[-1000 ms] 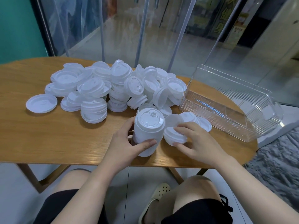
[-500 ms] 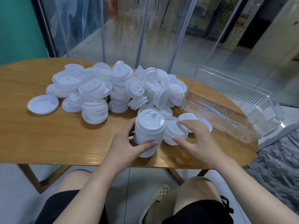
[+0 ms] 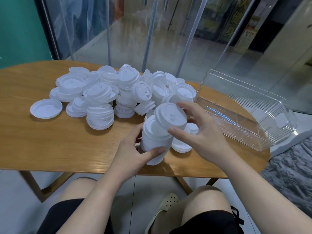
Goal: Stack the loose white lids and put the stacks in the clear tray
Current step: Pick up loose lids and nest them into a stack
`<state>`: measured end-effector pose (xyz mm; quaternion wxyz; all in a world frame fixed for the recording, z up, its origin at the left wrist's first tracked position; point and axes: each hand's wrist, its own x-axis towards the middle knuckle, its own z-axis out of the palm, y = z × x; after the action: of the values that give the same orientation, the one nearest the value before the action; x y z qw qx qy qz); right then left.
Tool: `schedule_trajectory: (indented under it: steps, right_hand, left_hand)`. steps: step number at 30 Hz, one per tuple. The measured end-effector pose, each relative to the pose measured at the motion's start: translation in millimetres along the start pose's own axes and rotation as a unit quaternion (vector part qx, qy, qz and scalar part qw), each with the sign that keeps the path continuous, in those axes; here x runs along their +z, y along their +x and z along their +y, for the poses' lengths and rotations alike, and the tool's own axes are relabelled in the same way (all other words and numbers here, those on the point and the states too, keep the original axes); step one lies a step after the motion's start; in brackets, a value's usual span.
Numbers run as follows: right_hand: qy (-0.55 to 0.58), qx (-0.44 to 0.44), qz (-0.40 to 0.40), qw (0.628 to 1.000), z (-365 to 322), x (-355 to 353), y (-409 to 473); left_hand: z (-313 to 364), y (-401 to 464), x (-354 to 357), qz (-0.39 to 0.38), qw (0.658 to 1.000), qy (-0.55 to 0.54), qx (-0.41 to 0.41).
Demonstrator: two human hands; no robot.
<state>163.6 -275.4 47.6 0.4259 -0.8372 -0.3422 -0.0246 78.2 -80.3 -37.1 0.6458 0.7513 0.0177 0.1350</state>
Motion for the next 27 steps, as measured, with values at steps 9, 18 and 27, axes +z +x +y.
schedule_trajectory:
  steps: [9,18,27]
  right_hand:
    - [-0.036,0.015,-0.040,0.998,-4.1,17.7,4.6]
    - [-0.043,0.034,-0.051,0.997,-5.8,17.2,0.4]
    - [-0.030,0.057,-0.070,0.995,-7.6,14.1,0.6]
  left_hand:
    - [0.6,1.4,0.8,0.006,1.000,-0.015,0.006]
    - [1.1,1.4,0.6,0.007,1.000,-0.019,0.000]
    - [2.7,0.9,0.8,0.012,1.000,-0.015,0.010]
